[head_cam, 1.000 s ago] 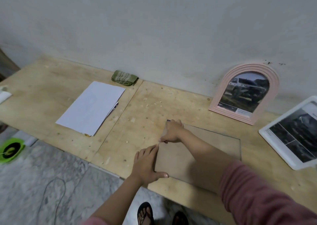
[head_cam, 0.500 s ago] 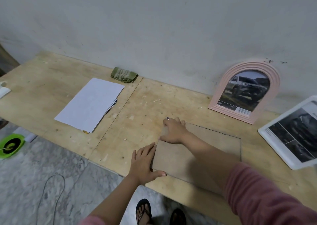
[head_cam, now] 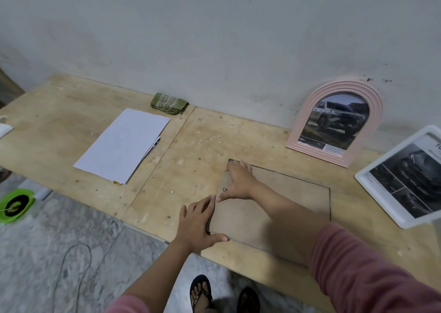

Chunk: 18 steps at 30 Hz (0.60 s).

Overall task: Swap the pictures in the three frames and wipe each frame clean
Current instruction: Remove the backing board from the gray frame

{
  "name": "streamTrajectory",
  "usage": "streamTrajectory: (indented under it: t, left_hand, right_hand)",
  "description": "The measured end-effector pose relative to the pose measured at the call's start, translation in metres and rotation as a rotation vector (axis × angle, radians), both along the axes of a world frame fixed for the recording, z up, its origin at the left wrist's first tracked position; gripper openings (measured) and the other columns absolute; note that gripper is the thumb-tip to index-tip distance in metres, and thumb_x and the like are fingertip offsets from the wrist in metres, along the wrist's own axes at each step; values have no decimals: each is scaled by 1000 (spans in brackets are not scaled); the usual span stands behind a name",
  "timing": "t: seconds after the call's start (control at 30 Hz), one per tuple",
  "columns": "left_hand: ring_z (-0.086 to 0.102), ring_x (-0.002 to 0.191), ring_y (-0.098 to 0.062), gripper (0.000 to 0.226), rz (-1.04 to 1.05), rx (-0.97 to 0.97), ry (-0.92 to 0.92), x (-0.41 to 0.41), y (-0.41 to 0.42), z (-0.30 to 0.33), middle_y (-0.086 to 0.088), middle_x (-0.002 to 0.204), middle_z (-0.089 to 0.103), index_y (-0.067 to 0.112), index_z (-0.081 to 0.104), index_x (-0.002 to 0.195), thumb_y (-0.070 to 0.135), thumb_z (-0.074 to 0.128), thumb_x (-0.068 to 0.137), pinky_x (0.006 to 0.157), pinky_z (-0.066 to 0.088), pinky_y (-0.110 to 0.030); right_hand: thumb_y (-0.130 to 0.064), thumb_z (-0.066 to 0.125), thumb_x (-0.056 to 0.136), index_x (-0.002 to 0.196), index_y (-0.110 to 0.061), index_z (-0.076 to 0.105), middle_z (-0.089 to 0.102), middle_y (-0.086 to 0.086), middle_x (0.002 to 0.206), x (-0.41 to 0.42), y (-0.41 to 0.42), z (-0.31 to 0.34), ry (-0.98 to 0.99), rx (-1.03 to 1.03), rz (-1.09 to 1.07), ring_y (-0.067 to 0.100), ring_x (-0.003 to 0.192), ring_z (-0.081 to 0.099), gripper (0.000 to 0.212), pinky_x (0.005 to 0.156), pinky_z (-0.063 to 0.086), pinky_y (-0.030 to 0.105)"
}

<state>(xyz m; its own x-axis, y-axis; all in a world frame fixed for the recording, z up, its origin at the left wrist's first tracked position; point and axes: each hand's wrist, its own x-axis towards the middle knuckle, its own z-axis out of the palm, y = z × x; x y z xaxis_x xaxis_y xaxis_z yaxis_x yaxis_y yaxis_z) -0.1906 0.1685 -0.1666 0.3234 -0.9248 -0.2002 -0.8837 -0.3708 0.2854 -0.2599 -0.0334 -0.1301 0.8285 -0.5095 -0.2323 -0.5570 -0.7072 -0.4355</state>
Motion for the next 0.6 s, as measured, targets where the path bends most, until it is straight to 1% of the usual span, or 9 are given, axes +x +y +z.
streamTrajectory:
  t: [0.1,0.17,0.23,0.3,0.33,0.4,0.47,0.5,0.6]
  left_hand:
    - [30,135,-18,121,0,2,8,0,1,0,12,157,18,32,5,152,99,22,53,108,22,-48]
    - [28,135,-18,118,5,3,26,0,1,2,12,156,17,33,3,151,97,26,54,110,20,-50]
    - [31,134,-20,118,3,-2,23,0,1,0,9,156,21,31,8,152,97,26,56,108,22,-52]
    - [37,131,-23,118,0,-16,5,0,0,-1,6,155,27,28,16,151,98,26,57,104,25,-51]
    - [37,131,-23,118,-1,-5,-1,0,-1,-1,6,154,27,27,16,151,98,26,57,103,25,-50]
    - [34,132,-21,120,1,33,-6,0,-2,1,8,155,22,28,11,152,98,25,55,105,24,-49]
    - [32,133,-21,119,10,41,-12,-1,-3,2,9,156,20,31,6,152,98,24,55,105,23,-49]
    - [31,133,-20,119,10,48,-22,-2,-4,3,9,155,19,33,4,152,98,23,54,105,24,-48]
    - [31,133,-22,120,13,76,-33,-3,-8,7,6,155,20,35,4,151,99,16,51,106,24,-49]
  right_hand:
    - [-63,83,40,101,-18,44,45,-3,104,-1,-3,-1,-53,38,-12,21,107,39,85,100,27,38]
    - [-63,82,44,100,-19,46,45,-1,105,-1,-5,-1,-48,38,-1,21,108,39,80,101,28,38]
    - [-62,78,54,107,-18,50,44,2,112,-4,-7,-3,-25,31,25,23,112,37,75,102,31,38]
    - [-59,73,64,116,-17,53,41,4,114,-11,-11,-6,-32,20,30,23,113,36,70,100,36,37]
    - [-60,70,68,117,-16,53,40,3,114,-16,-14,-6,-35,-17,28,22,111,36,67,99,37,37]
    - [-65,61,73,118,-20,53,41,1,113,-27,-23,-6,10,-150,42,22,109,37,64,96,38,39]
    - [-72,54,71,121,-27,50,39,1,115,-35,-31,-5,109,-257,59,24,110,37,68,94,35,41]
    - [-75,52,68,123,-29,47,38,2,117,-38,-36,-3,159,-275,51,25,110,36,72,94,34,43]
    - [-77,59,61,122,-30,43,36,5,120,-38,-48,5,257,-227,26,27,111,37,79,88,38,41]
